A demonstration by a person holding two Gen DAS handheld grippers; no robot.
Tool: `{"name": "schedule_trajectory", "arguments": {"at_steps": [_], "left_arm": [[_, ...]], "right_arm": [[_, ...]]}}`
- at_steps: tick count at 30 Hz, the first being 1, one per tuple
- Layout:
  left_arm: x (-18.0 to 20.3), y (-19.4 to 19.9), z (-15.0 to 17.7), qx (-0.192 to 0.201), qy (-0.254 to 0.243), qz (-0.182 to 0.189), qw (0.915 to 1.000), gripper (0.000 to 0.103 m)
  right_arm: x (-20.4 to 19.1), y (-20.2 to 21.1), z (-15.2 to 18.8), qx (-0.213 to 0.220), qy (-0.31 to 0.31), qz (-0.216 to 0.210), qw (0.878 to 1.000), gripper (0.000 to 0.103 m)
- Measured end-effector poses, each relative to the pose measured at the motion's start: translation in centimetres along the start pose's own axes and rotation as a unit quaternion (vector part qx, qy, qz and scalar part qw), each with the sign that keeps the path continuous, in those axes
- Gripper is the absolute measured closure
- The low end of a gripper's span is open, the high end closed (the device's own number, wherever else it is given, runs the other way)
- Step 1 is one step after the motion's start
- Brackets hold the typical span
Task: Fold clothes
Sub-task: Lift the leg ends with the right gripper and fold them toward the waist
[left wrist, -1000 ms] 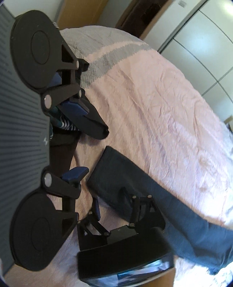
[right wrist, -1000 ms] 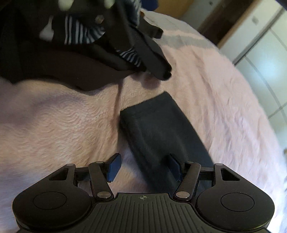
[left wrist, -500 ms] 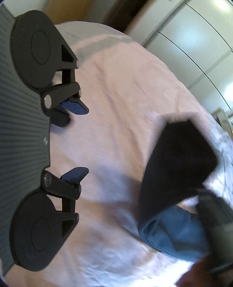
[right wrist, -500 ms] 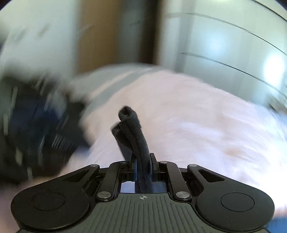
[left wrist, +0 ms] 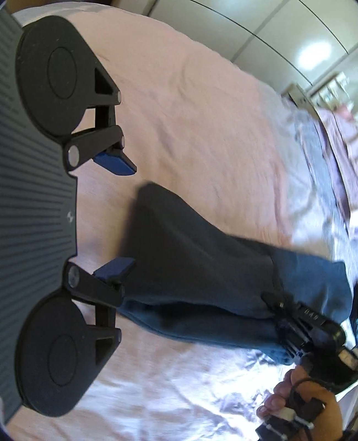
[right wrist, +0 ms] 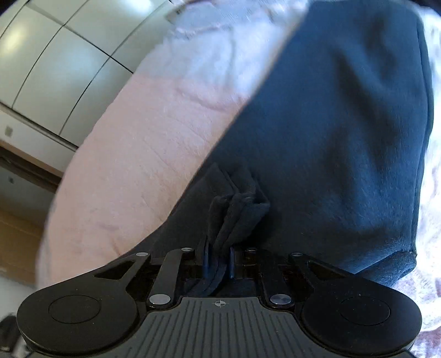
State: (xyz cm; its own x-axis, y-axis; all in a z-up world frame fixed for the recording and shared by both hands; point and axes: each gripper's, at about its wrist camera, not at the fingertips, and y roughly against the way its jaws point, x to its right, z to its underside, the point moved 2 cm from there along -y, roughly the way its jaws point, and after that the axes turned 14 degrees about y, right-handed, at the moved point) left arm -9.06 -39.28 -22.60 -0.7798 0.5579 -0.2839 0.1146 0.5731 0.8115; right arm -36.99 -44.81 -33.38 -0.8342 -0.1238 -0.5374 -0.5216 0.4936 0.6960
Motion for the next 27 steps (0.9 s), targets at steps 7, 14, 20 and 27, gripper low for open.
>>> {"name": "schedule_trajectory", "arguments": {"at_steps": [7,14,20,27], "left_arm": [[2.3,-3.9,-4.4,-0.012,-0.018,0.030,0.9993,0.039],[4.2,-6.9,-4.7,-0.060,-0.052,0.066,0.9946,0.040],[4.3,-7.4,-4.2,-0.070,-0.049,0.067,0.9941,0.040],[4.6,-7.8,-4.1,-0.073,-0.045,0.069,0.9939,0.042]], "right_arm": [[-0.6,1.8,-2.0,0.051,0.017,-0.109,0.993,0.092],[3.1,1.5,-1.9,-0.019,-0.048,-0.062,0.997,0.063],[1.7,0.9,-3.8,-0.022,-0.019,-0.057,0.998,0.059],[0.2,0.3,-5.4,-0.034,0.064,-0.062,0.995,0.076]]}}
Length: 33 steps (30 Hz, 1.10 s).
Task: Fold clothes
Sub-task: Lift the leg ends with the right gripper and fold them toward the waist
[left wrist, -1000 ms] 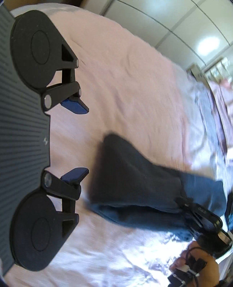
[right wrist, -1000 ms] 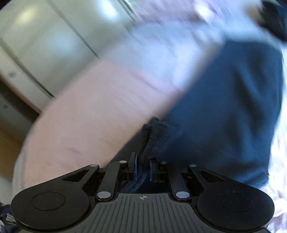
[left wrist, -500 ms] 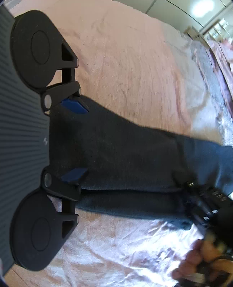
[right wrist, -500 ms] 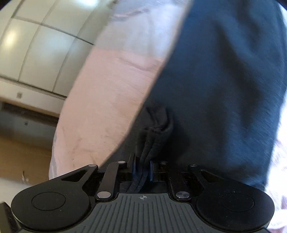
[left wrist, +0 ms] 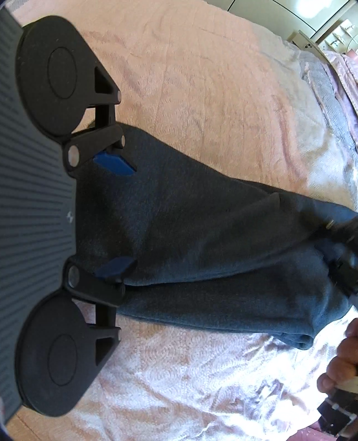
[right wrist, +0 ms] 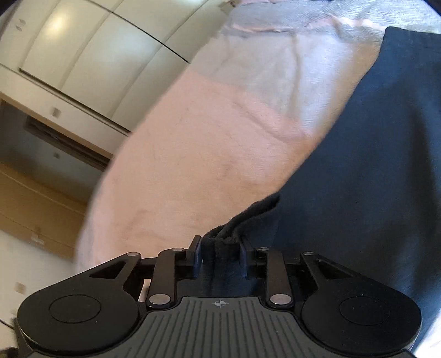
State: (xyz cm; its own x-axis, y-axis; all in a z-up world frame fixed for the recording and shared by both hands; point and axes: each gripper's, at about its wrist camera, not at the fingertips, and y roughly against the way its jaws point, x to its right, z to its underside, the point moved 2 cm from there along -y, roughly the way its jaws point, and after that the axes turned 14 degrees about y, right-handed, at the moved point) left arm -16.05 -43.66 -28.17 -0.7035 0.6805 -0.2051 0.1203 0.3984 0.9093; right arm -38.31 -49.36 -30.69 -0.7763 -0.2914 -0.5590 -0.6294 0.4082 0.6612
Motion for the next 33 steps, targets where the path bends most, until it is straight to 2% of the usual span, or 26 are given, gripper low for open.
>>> {"name": "schedule_trajectory", "arguments": {"at_steps": [2,3,6,7,10,13,14,15,16,20,23,24,28,30,33], "left_arm": [[0.4,-0.5,-0.4,-0.004,-0.011,-0.003,0.9999,0.042],[0.6,-0.5,-0.5,-0.003,-0.015,-0.004,0.9999,0.042],[0.7,-0.1,-0.6,-0.003,-0.018,-0.005,0.9998,0.043],[0.4,0.1,-0.5,-0.002,-0.009,-0.002,1.0000,0.043],[-0.4,0.7,-0.3,-0.005,0.022,0.005,0.9997,0.042],[-0.6,0.6,0.0,-0.012,0.038,-0.001,0.9992,0.042],[-0.5,0.7,0.1,-0.012,0.041,-0.005,0.9991,0.042],[-0.5,0.8,0.1,-0.012,0.045,-0.008,0.9989,0.042],[-0.3,1.1,0.1,-0.008,0.046,-0.013,0.9988,0.042],[0.3,1.0,0.3,-0.011,0.058,-0.015,0.9981,0.042],[0.8,0.6,0.0,-0.010,0.055,-0.021,0.9982,0.042],[0.8,0.7,-0.1,-0.009,0.055,-0.022,0.9982,0.042],[0.2,1.7,0.0,-0.007,0.065,-0.016,0.9977,0.042],[-0.4,2.7,0.4,-0.001,0.061,-0.012,0.9981,0.042],[-1.5,4.5,1.6,0.012,0.038,-0.007,0.9992,0.041]], "right_arm": [[2.0,-0.6,0.8,-0.035,-0.020,0.038,0.998,0.076],[2.7,-0.4,1.2,-0.040,-0.032,0.042,0.998,0.076],[3.7,0.5,1.7,-0.030,-0.070,0.036,0.996,0.064],[3.7,0.8,1.5,-0.023,-0.077,0.031,0.996,0.063],[3.7,-0.2,-0.2,-0.023,-0.068,0.039,0.997,0.057],[3.4,-3.2,-1.1,-0.064,-0.031,0.051,0.996,0.057],[3.1,-4.3,-1.3,-0.076,-0.016,0.048,0.996,0.058],[2.4,-5.0,-1.7,-0.081,-0.001,0.037,0.996,0.074],[1.5,-5.6,-2.0,-0.084,0.013,0.023,0.996,0.080],[-0.7,-6.4,-3.6,-0.081,0.095,-0.020,0.992,0.085],[1.7,-5.9,-3.4,-0.099,0.099,0.008,0.990,0.085],[2.7,-5.9,-3.2,-0.106,0.095,0.013,0.990,0.084],[3.8,-3.7,-2.8,-0.095,0.086,0.034,0.991,0.060],[3.5,-2.1,-2.8,-0.080,0.081,0.058,0.992,0.059],[0.8,0.3,-2.1,-0.047,0.110,0.079,0.990,0.058]]}}
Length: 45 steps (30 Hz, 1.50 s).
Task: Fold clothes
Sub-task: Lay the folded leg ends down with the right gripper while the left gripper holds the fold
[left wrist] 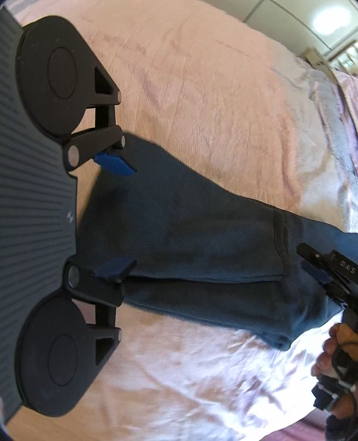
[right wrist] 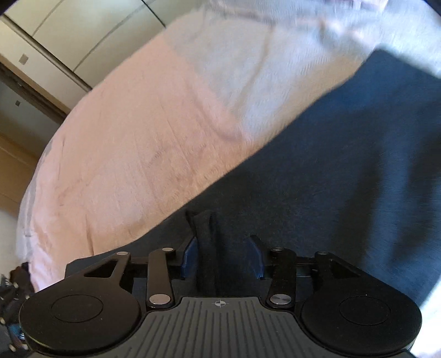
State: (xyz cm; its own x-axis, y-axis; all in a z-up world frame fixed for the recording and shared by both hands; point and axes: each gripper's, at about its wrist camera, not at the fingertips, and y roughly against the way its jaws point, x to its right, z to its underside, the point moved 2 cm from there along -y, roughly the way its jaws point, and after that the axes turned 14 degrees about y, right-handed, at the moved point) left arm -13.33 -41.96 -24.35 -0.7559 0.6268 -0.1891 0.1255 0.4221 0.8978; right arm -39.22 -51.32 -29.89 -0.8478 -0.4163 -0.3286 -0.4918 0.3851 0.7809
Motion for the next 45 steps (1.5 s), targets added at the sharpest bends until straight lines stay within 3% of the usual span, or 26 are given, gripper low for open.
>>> {"name": "schedule_trajectory", "arguments": {"at_steps": [3,4,6,7,11,12,15,17,19,23,26,28,30,32,35,36,37,39,41,42,43,44,45], "left_arm": [[-1.0,-0.2,1.7,0.012,-0.076,-0.020,0.9968,0.040],[-1.3,-0.5,2.3,0.016,-0.108,-0.026,0.9937,0.040],[-1.5,-1.7,3.8,0.033,-0.184,-0.039,0.9816,0.040],[-1.6,-2.4,4.5,0.039,-0.223,-0.041,0.9732,0.040],[-1.5,-4.7,7.6,0.077,-0.382,-0.052,0.9196,0.039],[-1.6,-5.1,8.4,0.105,-0.418,-0.064,0.9003,0.040],[-1.8,-6.3,9.7,0.145,-0.481,-0.055,0.8632,0.040],[-1.9,-7.5,10.2,0.134,-0.503,-0.045,0.8528,0.047],[-2.3,-9.0,10.3,0.114,-0.503,-0.037,0.8558,0.059],[-2.9,-9.6,9.7,0.123,-0.481,-0.032,0.8673,0.061],[-3.4,-9.3,10.1,0.147,-0.486,-0.037,0.8610,0.055],[-3.6,-9.4,10.6,0.170,-0.493,-0.047,0.8520,0.041],[-3.8,-9.7,10.5,0.180,-0.491,-0.046,0.8511,0.037],[-3.8,-10.1,10.3,0.185,-0.486,-0.043,0.8528,0.036],[-3.7,-10.5,10.0,0.198,-0.490,-0.045,0.8480,0.037],[-3.6,-10.5,10.0,0.201,-0.491,-0.045,0.8464,0.038],[-3.5,-10.6,10.1,0.204,-0.496,-0.049,0.8427,0.049],[-3.4,-10.8,10.3,0.211,-0.505,-0.056,0.8350,0.060],[-3.1,-11.6,10.6,0.210,-0.521,-0.059,0.8249,0.069],[-3.0,-12.0,10.6,0.207,-0.529,-0.061,0.8208,0.074],[-2.9,-12.2,10.5,0.204,-0.528,-0.063,0.8219,0.078],[-2.9,-12.3,10.3,0.200,-0.522,-0.062,0.8271,0.079],[-2.9,-12.1,10.0,0.193,-0.511,-0.060,0.8357,0.082]], "right_arm": [[-4.5,0.9,1.4,0.018,0.036,-0.032,0.999,0.053],[-5.6,0.4,2.3,0.012,0.045,-0.037,0.998,0.042],[-7.5,-0.8,4.1,-0.005,0.063,-0.038,0.997,0.031],[-8.4,-1.4,5.0,-0.013,0.072,-0.039,0.997,0.031],[-9.9,-1.2,7.5,-0.022,0.043,-0.003,0.999,0.031],[-10.8,-0.5,7.9,-0.015,0.052,0.009,0.999,0.031],[-14.9,1.1,9.5,0.009,0.113,0.015,0.993,0.031],[-18.2,1.1,10.9,0.017,0.172,0.015,0.985,0.031],[-21.7,0.2,12.4,0.013,0.253,0.028,0.967,0.030],[-27.0,-2.5,15.0,-0.001,0.396,0.074,0.915,0.030],[-29.8,-3.5,17.3,0.004,0.488,0.107,0.866,0.030],[-31.1,-4.6,18.4,0.004,0.545,0.133,0.828,0.027],[-32.0,-5.8,19.3,0.004,0.584,0.147,0.798,0.025],[-32.2,-6.2,20.0,0.006,0.612,0.136,0.779,0.024],[-32.2,-8.0,20.8,-0.012,0.644,0.155,0.749,0.022],[-31.8,-8.4,20.7,-0.017,0.645,0.172,0.744,0.022],[-31.0,-8.6,20.5,-0.020,0.634,0.194,0.748,0.022],[-29.9,-8.9,19.8,-0.022,0.606,0.199,0.770,0.022],[-29.7,-9.2,20.2,-0.022,0.617,0.203,0.760,0.025],[-29.7,-9.4,20.3,-0.024,0.617,0.201,0.761,0.034],[-29.6,-9.6,20.2,-0.028,0.613,0.196,0.765,0.041],[-29.5,-9.8,20.1,-0.031,0.609,0.192,0.769,0.045],[-29.4,-9.7,19.8,-0.030,0.599,0.184,0.779,0.056]]}}
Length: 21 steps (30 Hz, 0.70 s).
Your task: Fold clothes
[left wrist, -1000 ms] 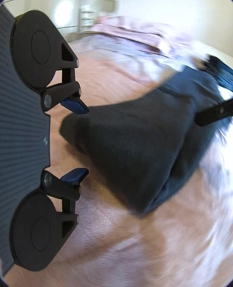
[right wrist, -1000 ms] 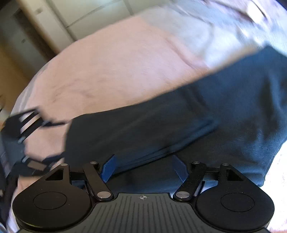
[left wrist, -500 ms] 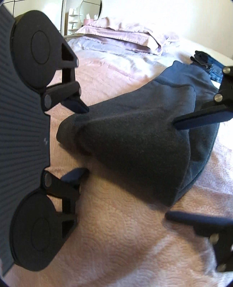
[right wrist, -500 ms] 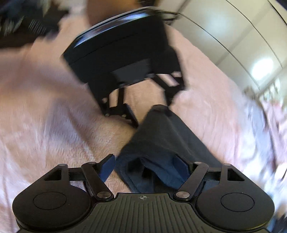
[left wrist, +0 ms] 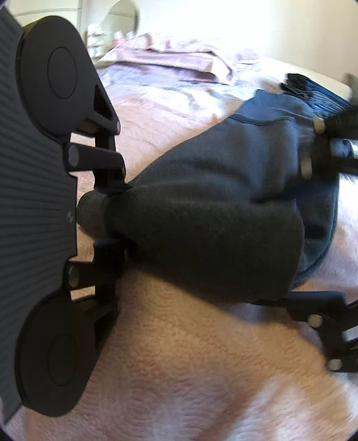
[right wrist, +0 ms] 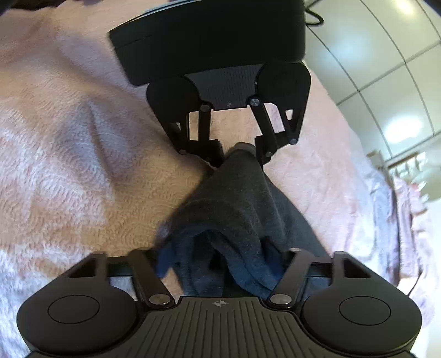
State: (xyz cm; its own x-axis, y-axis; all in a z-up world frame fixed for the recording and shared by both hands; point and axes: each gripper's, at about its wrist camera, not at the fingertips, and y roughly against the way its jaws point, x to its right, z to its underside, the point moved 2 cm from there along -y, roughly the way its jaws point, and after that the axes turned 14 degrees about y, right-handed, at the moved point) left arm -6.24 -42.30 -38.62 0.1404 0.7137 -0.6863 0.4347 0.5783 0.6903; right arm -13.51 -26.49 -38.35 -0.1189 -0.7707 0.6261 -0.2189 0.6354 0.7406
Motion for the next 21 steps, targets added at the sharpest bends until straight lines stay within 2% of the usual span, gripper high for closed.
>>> {"name": "schedule_trajectory", "arguments": {"at_steps": [1,3,7,10,12,16,18,21], "left_arm": [[-0.2,0.3,-0.1,-0.004,0.011,0.000,0.9999,0.085],[-1.1,1.5,-0.1,-0.004,0.032,-0.007,0.9994,0.086],[-2.7,5.4,-0.1,-0.003,0.049,-0.011,0.9988,0.087],[-3.1,9.6,-0.1,-0.025,0.058,0.013,0.9979,0.087],[-2.6,12.7,0.2,-0.044,0.059,0.043,0.9964,0.087],[-0.9,18.0,0.9,-0.083,0.072,0.100,0.9889,0.087],[-0.6,19.0,0.8,-0.095,0.101,0.112,0.9839,0.086],[-3.6,18.5,-0.5,-0.099,0.147,0.115,0.9775,0.085]], "right_arm": [[0.4,0.1,0.1,0.006,-0.018,-0.009,1.000,0.065],[1.4,0.9,0.4,0.022,-0.044,-0.024,0.999,0.070],[3.1,4.9,-0.3,0.059,-0.055,-0.041,0.996,0.072],[3.9,8.0,-2.2,0.080,-0.069,-0.063,0.992,0.072],[3.9,10.3,-3.2,0.105,-0.086,-0.091,0.987,0.072],[3.2,13.7,-4.7,0.156,-0.118,-0.167,0.966,0.072],[2.4,14.7,-4.9,0.168,-0.134,-0.193,0.958,0.072],[3.9,15.6,-4.1,0.176,-0.160,-0.202,0.950,0.072]]}}
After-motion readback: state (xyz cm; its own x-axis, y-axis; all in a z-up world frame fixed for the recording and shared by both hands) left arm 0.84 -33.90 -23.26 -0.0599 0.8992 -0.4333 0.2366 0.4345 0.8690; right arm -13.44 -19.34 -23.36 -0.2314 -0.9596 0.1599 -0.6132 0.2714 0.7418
